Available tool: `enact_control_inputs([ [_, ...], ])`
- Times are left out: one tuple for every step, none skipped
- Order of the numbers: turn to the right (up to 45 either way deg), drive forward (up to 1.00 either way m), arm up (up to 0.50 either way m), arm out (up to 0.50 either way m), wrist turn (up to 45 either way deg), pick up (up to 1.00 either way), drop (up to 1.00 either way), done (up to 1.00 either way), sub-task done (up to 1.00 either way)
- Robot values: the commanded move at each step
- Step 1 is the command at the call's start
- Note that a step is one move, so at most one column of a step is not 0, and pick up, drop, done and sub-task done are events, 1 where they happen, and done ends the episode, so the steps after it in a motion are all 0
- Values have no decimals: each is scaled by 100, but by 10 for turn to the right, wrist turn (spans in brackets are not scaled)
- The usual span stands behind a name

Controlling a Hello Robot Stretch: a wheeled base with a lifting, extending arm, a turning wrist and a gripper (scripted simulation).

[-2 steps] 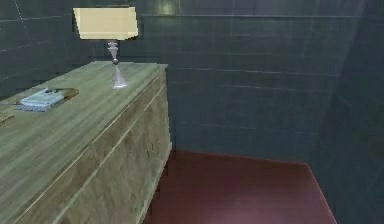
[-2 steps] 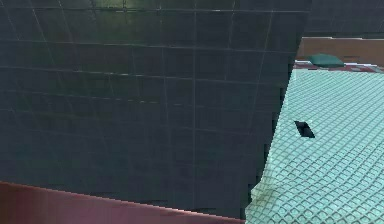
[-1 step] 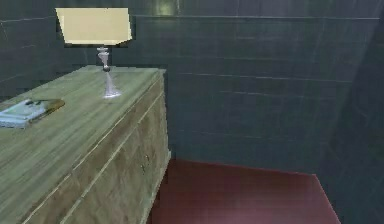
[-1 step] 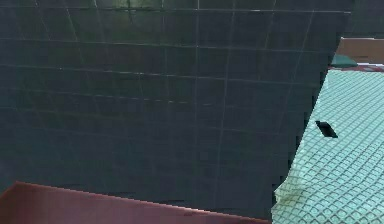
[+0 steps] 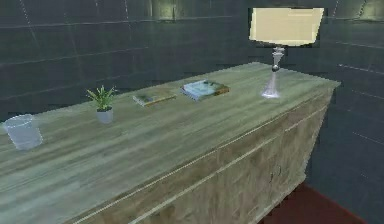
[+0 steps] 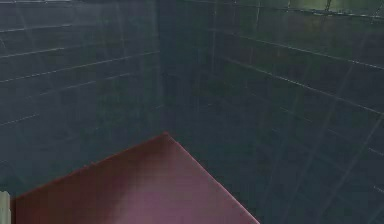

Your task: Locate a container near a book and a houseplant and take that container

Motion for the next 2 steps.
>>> enact_control_inputs([
  [-450,0,0,0,0,0,0,0,0],
  [-450,0,0,0,0,0,0,0,0],
])
